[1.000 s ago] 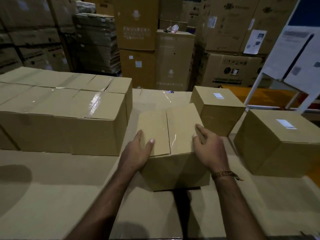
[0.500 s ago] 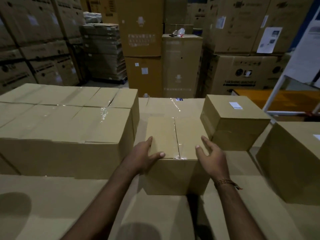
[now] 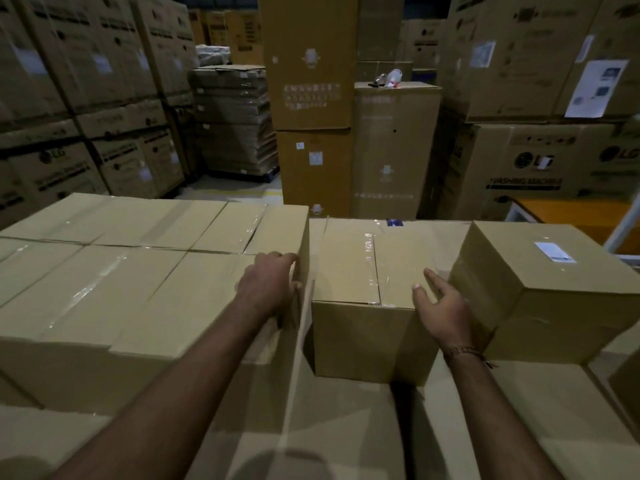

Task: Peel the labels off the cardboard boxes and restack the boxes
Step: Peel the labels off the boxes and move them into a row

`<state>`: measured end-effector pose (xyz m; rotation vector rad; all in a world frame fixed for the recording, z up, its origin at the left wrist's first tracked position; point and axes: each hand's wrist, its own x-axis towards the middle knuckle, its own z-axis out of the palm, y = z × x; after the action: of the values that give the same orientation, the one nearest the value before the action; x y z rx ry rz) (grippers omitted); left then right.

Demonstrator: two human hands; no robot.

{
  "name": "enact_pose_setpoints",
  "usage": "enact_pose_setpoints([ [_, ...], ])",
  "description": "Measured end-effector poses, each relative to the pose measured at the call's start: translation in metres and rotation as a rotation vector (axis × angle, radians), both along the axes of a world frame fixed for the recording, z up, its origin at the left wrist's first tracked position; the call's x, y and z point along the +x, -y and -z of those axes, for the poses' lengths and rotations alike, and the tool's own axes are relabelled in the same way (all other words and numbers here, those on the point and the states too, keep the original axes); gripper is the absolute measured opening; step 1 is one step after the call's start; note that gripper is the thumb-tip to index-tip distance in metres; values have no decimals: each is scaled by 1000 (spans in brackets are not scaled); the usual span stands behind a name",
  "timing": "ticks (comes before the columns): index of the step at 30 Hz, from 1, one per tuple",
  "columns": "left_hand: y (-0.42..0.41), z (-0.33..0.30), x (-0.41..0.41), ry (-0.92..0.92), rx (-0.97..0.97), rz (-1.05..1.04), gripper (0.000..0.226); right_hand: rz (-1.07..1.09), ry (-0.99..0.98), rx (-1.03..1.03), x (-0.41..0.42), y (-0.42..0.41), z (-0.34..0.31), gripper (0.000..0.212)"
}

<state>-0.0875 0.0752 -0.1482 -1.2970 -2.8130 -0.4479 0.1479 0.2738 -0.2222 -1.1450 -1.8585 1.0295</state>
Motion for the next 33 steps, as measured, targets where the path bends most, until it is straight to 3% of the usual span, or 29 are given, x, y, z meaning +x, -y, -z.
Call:
enact_pose_setpoints([
  [6, -40, 11, -61, 41, -58, 88, 77, 16, -4, 8, -48, -29, -1, 53],
  [9, -49, 24, -73, 54, -67, 149, 74, 13, -5, -1, -67, -42, 2, 54],
  [21, -46, 56, -86, 105, 79, 137, 72, 4, -4, 43, -111, -71, 7, 55],
  [33, -47, 52, -84, 58, 36, 118, 70, -31, 32, 64, -118, -78, 8, 55],
])
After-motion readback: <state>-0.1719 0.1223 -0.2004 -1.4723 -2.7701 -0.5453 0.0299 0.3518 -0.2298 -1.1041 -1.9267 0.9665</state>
